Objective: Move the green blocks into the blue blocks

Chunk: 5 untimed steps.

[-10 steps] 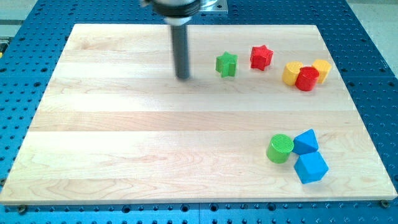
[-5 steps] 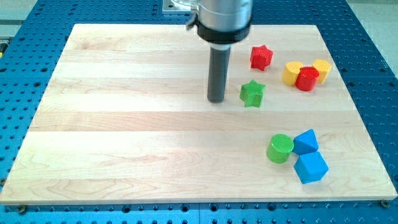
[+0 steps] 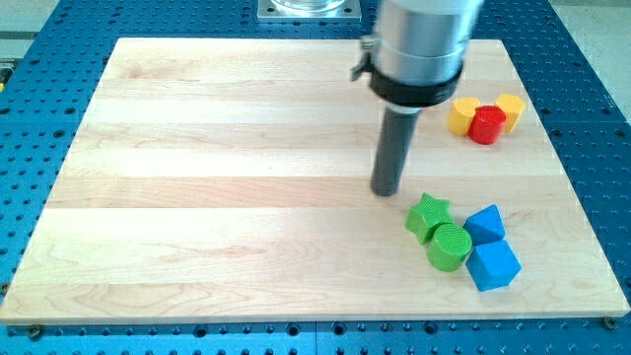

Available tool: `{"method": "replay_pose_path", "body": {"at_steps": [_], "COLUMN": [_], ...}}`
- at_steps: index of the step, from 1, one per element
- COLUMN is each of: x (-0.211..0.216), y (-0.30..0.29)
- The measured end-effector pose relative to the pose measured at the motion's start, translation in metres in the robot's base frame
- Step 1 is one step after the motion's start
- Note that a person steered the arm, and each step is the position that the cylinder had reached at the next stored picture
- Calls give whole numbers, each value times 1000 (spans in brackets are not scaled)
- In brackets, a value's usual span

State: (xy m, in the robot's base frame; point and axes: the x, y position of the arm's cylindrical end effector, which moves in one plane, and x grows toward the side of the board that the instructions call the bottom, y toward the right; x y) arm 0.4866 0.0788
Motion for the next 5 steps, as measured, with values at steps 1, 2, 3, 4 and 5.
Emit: {"method": "replay_pose_path", "body": {"at_steps": [1, 2, 3, 4, 5], "x": [17, 18, -22, -102, -168], "y": [36, 50, -21, -22, 6]}}
